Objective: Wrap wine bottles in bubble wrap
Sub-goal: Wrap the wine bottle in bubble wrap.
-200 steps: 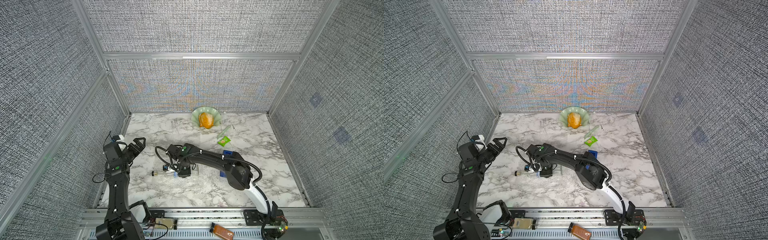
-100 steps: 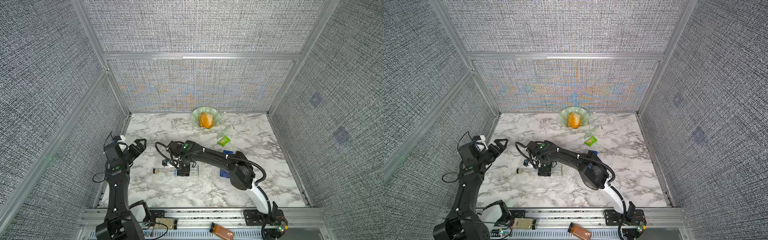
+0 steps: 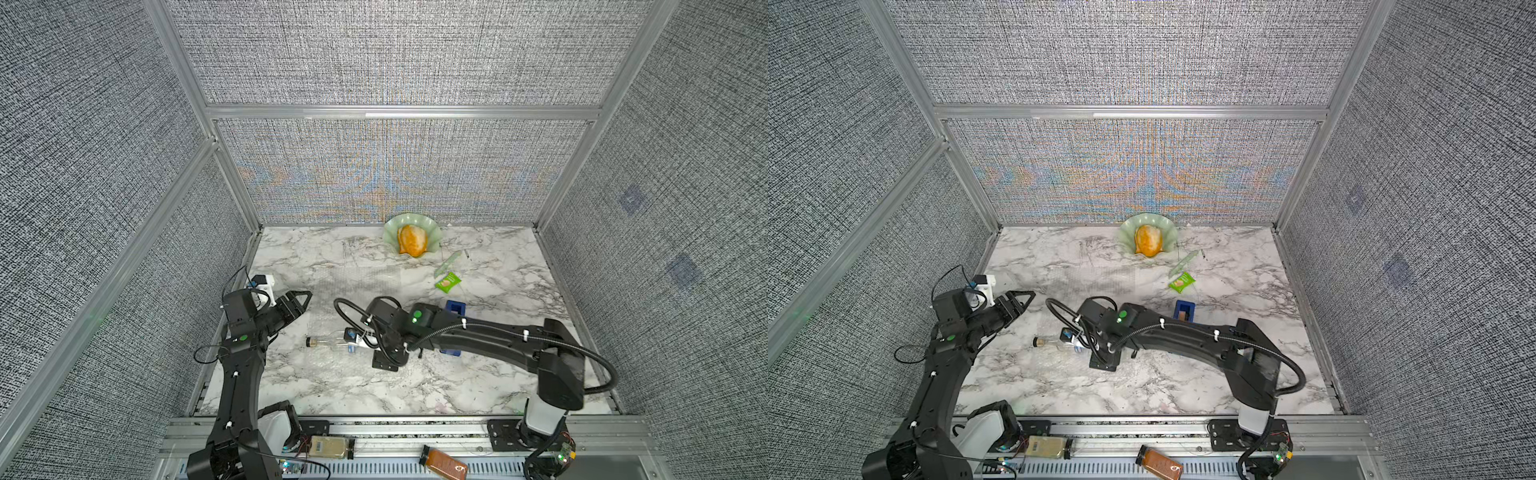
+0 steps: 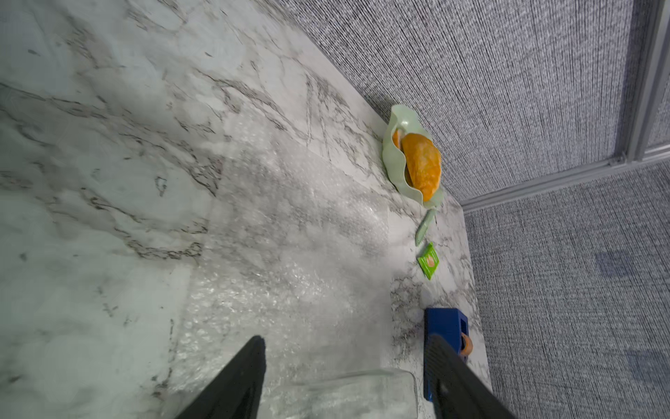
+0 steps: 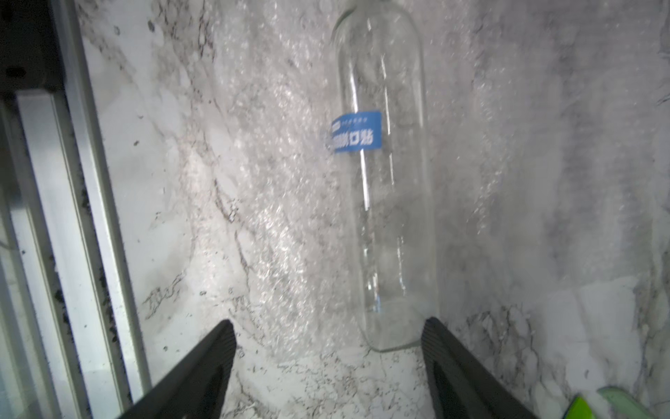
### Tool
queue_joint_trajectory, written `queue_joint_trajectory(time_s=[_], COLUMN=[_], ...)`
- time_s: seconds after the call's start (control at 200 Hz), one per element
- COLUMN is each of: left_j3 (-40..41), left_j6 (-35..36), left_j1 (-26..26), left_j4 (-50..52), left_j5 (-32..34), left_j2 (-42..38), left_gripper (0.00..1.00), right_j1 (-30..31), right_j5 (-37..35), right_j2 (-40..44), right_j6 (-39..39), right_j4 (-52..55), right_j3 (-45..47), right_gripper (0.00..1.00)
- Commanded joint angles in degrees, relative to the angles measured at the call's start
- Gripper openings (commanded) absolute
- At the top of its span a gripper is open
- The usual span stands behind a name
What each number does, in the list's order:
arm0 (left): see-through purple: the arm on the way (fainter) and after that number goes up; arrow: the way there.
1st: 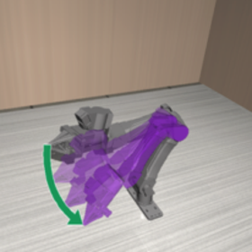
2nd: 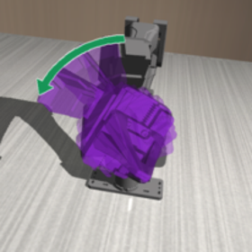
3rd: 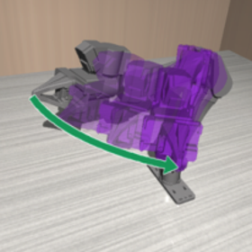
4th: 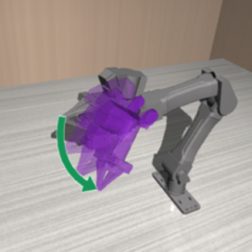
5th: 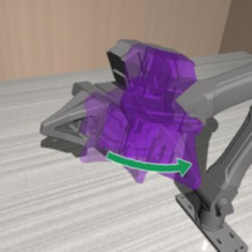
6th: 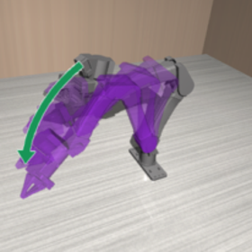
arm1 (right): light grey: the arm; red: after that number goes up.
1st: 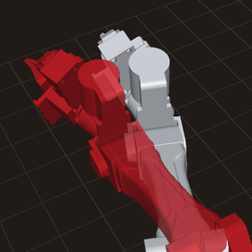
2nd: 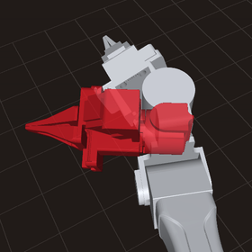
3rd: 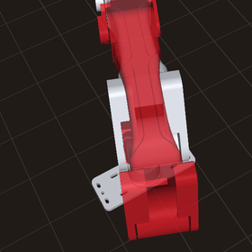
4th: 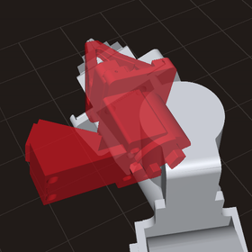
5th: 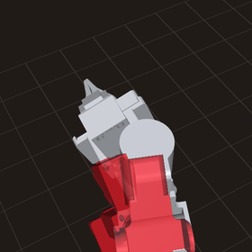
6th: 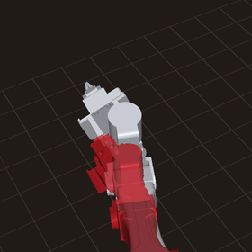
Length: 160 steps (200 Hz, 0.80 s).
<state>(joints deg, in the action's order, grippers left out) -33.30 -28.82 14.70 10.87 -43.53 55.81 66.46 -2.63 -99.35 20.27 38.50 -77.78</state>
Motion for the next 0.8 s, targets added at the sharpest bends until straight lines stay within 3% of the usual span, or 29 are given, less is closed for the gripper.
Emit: queue_joint_trajectory(time_s=[0.0,0.09,0.15,0.24,0.37,0.56,0.61,0.795], left_j3=[-0.4,-0.5,-0.4,-0.8,-1.0,-1.6,-2.1,-4.7], left_j6=[3.1,3.3,3.3,3.2,3.2,3.6,4.3,7.5], left_j1=[-4.0,-8.1,-10.4,-13.4,-16.2,-16.9,-17.3,-20.0], left_j4=[1.7,1.2,0.3,-0.2,-1.3,-3.2,-3.3,-2.7], left_j5=[2.1,4.8,5.9,7.5,8.2,8.6,8.6,8.6], left_j2=[1.3,4.0,6.3,9.8,13.6,15.7,16.4,21.9], left_gripper=[0.67,0.66,0.64,0.64,0.64,0.64,0.64,0.65], right_j1=[2.4,4.1,4.4,4.4,4.4,4.1,3.9,2.5], right_j5=[-2.4,-2.9,-3.1,-4.1,-4.6,-4.0,-4.0,-5.1], right_j2=[4.6,6.0,5.3,3.0,-0.3,-4.1,-4.8,-4.9], right_j6=[-4.8,-6.5,-7.5,-7.5,-6.6,-5.2,-5.3,-5.2], right_j4=[-13.8,-19.8,-22.2,-23.8,-25.2,-25.3,-25.5,-26.6], right_j3=[9.3,16.1,18.4,19.7,19.9,19.8,19.8,20.6], right_gripper=[0.71,0.44,0.35,0.36,0.54,0.55,0.49,0.06])
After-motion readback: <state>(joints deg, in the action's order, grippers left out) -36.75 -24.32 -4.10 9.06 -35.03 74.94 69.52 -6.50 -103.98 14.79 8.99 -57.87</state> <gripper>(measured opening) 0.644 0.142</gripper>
